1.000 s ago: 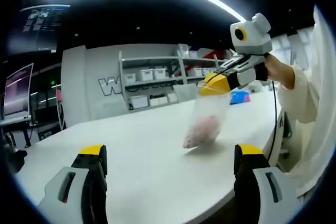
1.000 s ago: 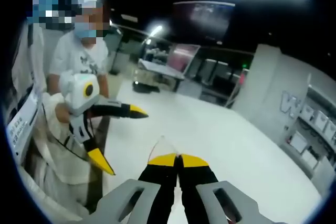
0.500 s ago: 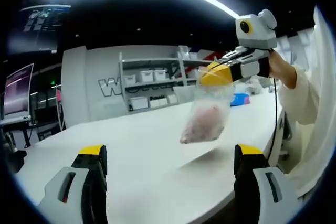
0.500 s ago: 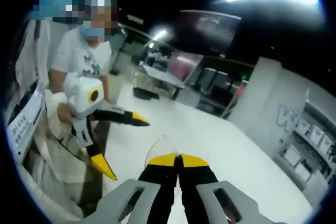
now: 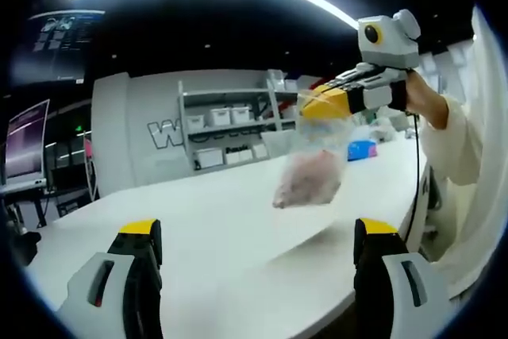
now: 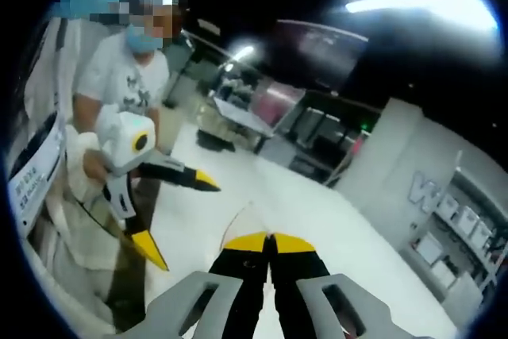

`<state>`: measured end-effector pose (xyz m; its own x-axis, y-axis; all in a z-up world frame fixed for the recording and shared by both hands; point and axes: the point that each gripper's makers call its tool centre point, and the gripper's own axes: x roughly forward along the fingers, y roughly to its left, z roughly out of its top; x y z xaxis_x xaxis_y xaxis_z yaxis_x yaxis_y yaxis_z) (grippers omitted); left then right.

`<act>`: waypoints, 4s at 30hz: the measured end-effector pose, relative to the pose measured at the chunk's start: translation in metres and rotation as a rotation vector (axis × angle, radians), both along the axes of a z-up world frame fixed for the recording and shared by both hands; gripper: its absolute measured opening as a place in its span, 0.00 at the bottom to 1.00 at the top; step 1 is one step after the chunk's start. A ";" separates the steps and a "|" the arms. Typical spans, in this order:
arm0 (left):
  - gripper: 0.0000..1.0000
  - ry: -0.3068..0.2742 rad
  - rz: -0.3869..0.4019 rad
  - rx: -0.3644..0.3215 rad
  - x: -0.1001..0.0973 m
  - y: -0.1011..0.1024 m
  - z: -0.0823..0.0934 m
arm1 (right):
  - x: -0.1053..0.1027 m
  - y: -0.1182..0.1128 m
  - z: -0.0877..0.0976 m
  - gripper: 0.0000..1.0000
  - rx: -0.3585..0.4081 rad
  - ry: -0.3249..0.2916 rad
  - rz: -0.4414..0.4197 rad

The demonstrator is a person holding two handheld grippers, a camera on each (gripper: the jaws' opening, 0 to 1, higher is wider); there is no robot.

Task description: Open the resealable bag by pulling the two sides of the seal apart until the entire bag opening is separated and visibly accessible.

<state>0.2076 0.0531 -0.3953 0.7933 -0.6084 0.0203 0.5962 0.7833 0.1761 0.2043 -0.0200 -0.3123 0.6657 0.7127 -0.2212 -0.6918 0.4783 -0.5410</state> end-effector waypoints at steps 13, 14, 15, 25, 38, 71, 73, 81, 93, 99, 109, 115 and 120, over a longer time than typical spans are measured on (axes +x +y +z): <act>1.00 -0.008 0.004 0.002 0.000 0.002 0.003 | 0.005 0.002 0.006 0.00 -0.128 -0.123 0.002; 1.00 -0.007 0.004 0.003 0.000 0.002 0.003 | 0.006 0.001 0.007 0.00 -0.136 -0.132 0.001; 1.00 -0.007 0.004 0.003 0.000 0.002 0.002 | 0.006 0.000 0.007 0.00 -0.145 -0.140 0.000; 1.00 -0.016 0.004 0.002 0.001 0.002 0.005 | 0.014 -0.003 0.011 0.00 -0.301 -0.273 -0.012; 1.00 -0.018 0.005 -0.003 0.001 0.002 0.004 | 0.017 0.004 0.007 0.00 -0.471 -0.408 0.012; 1.00 -0.026 0.019 -0.018 0.003 0.007 0.007 | 0.055 -0.004 0.017 0.00 -0.713 -0.617 -0.034; 1.00 -0.027 0.018 -0.018 0.003 0.007 0.007 | 0.058 -0.004 0.017 0.00 -0.719 -0.616 -0.037; 1.00 -0.026 0.017 -0.018 0.002 0.006 0.008 | 0.066 -0.006 0.018 0.00 -0.734 -0.616 -0.047; 1.00 -0.017 0.017 -0.021 0.001 0.007 0.007 | 0.083 -0.008 0.019 0.00 -0.759 -0.615 -0.062; 1.00 -0.018 0.020 -0.025 0.002 0.008 0.009 | 0.098 -0.010 0.021 0.00 -0.731 -0.589 -0.084; 1.00 -0.016 0.025 -0.024 0.003 0.009 0.010 | 0.117 -0.010 0.031 0.00 -0.672 -0.556 -0.120; 1.00 -0.015 0.028 -0.022 0.002 0.010 0.010 | 0.128 -0.012 0.034 0.00 -0.629 -0.526 -0.145; 1.00 -0.012 0.029 -0.025 0.002 0.010 0.009 | 0.136 -0.012 0.037 0.00 -0.616 -0.515 -0.154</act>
